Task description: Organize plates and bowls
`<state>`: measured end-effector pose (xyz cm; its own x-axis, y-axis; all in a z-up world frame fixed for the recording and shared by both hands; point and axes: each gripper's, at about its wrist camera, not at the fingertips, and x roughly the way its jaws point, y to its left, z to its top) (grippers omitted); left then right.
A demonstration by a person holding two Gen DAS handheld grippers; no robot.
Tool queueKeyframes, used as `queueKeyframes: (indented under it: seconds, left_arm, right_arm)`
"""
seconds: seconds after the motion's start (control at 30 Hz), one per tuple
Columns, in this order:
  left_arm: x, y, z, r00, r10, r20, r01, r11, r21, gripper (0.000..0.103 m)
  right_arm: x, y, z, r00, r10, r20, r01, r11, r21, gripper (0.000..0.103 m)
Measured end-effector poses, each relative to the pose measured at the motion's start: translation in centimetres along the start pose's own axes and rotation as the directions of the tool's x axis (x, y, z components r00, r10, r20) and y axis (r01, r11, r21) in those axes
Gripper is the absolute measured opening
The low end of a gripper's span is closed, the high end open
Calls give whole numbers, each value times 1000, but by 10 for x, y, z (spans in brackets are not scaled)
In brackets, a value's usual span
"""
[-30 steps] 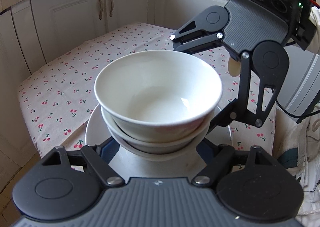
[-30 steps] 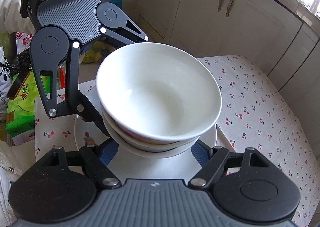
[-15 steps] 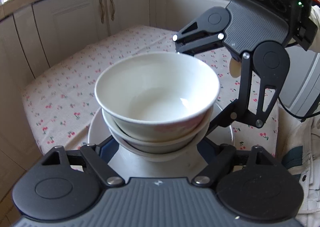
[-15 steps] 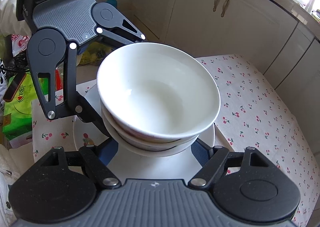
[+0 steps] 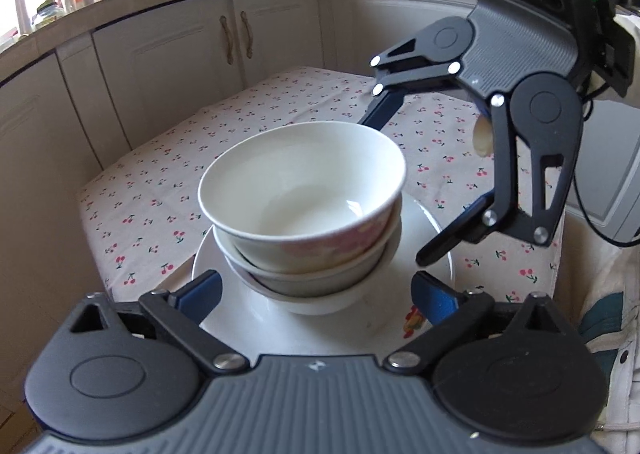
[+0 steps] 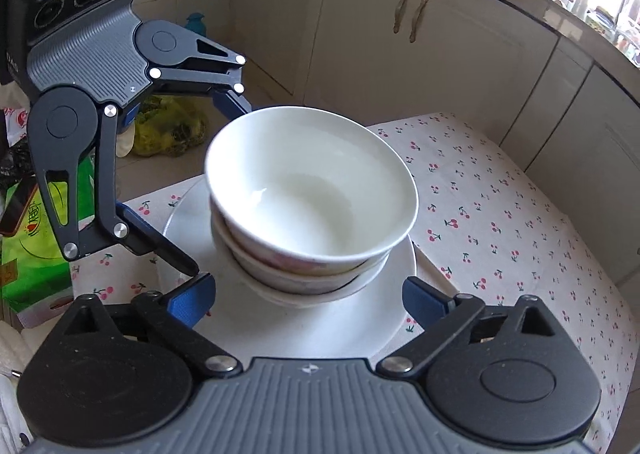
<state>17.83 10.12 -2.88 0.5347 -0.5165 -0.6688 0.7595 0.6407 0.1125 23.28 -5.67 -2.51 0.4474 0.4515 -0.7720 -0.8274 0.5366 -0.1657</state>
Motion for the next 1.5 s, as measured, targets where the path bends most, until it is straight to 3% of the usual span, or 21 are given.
queueKeyframes:
  seconds: [0.3, 0.37, 0.53, 0.6, 0.7, 0.83, 1.03, 1.2, 1.33, 1.5]
  left_arm:
    - [-25, -19, -6, 992, 99, 81, -93, 993, -78, 102]
    - [-35, -28, -7, 982, 138, 129, -123, 985, -122, 102]
    - [-53, -54, -10, 945, 234, 227, -178, 954, -243, 102]
    - [-57, -65, -11, 935, 253, 249, -180, 942, -282, 102]
    - [-59, -79, -7, 919, 322, 226, -231, 907, -352, 102]
    - [-64, -98, -2, 882, 438, 176, -320, 828, -460, 102]
    - [-72, -128, 3, 820, 559, 123, -413, 726, -550, 102]
    - [-73, -146, 15, 797, 604, -7, -508, 664, -549, 102]
    - [-72, -154, 23, 781, 621, -63, -553, 642, -531, 102]
    - [-73, -154, 26, 780, 621, -82, -561, 635, -531, 102]
  right_arm:
    - [-24, 4, -12, 991, -132, 10, 130, 985, 117, 103]
    - [-29, 3, -18, 982, -191, -11, 190, 963, 190, 103]
    - [-48, 8, -45, 968, -250, -12, 237, 898, 371, 103]
    - [-54, 9, -54, 959, -281, -26, 262, 850, 456, 103]
    - [-61, 11, -61, 946, -317, -72, 305, 788, 535, 103]
    - [-73, 21, -68, 932, -347, -107, 342, 742, 576, 103]
    - [-86, 37, -74, 916, -385, -116, 377, 722, 580, 103]
    - [-103, 47, -77, 899, -426, -103, 402, 707, 582, 103]
    - [-113, 54, -78, 885, -457, -94, 420, 694, 585, 103]
    - [-118, 56, -77, 882, -463, -87, 419, 689, 591, 103]
